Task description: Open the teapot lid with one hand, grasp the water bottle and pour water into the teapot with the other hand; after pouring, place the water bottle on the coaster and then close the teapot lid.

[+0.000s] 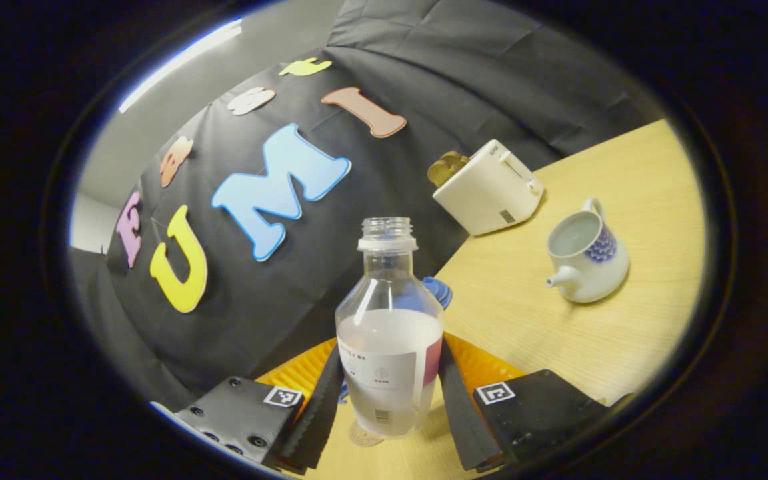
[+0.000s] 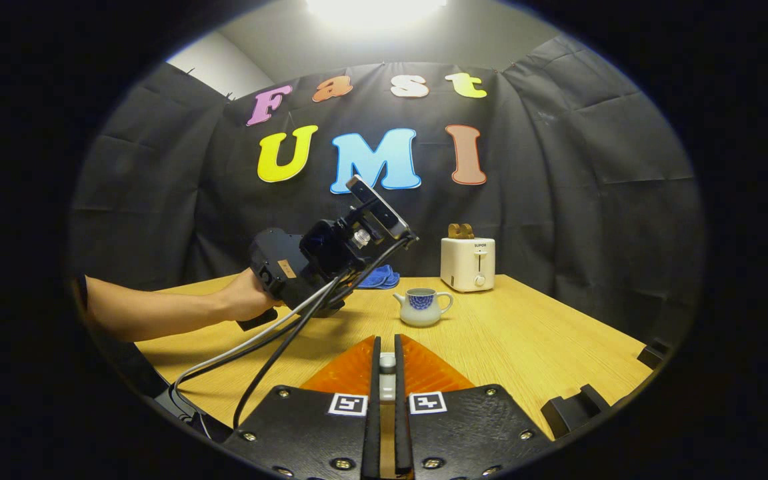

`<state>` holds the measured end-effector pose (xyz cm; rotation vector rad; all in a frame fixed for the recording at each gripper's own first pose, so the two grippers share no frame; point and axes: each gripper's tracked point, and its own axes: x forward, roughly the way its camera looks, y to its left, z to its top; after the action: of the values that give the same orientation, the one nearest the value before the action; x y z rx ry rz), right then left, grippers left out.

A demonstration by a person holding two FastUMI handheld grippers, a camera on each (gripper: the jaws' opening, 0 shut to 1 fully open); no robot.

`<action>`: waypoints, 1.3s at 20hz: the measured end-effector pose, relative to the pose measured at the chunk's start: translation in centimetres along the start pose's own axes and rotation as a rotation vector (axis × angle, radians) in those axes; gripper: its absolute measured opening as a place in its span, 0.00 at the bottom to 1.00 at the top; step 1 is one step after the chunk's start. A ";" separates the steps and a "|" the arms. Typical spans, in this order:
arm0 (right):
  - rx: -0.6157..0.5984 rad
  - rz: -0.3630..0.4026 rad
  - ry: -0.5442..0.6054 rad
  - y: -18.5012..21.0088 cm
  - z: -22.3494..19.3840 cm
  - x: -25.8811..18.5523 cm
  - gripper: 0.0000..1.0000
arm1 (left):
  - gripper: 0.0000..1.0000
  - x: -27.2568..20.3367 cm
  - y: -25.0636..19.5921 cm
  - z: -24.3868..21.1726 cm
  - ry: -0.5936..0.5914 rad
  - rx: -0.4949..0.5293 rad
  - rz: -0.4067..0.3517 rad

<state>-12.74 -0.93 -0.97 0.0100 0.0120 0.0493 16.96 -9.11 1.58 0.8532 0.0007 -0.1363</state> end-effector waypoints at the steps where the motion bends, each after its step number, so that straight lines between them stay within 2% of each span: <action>1: 0.004 -0.006 -0.003 -0.4 0.0 -0.1 0.08 | 0.84 0.1 -0.4 0.3 -0.005 0.049 0.001; 3: 0.009 -0.009 0.004 -0.7 -0.3 -0.1 0.08 | 0.84 0.5 -1.1 0.7 0.001 0.141 -0.006; 8: 0.023 -0.013 0.004 -1.3 -0.3 -0.3 0.08 | 0.84 1.4 -4.4 0.1 0.037 0.316 -0.105; 9: 0.024 -0.015 0.004 -1.4 -0.3 -0.3 0.08 | 0.78 1.7 -4.7 0.0 0.043 0.337 -0.112; 10: 0.026 -0.016 0.004 -1.5 -0.3 -0.3 0.08 | 0.85 1.9 -5.1 0.0 0.046 0.360 -0.118; 14: 0.039 -0.015 0.015 -1.9 -0.7 -0.2 0.08 | 0.84 2.1 -6.5 0.6 0.052 0.524 -0.129; 22: 0.045 -0.032 0.006 -2.7 -0.7 -0.4 0.08 | 0.84 1.4 -7.5 1.1 0.069 0.640 -0.149; 26: 0.048 -0.037 0.012 -3.1 -0.9 -0.5 0.08 | 0.84 1.5 -7.9 0.6 0.100 0.734 -0.163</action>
<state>-13.11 -4.02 -1.91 0.0577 0.0255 0.0125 17.45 -14.84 -4.07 1.5939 0.1201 -0.2542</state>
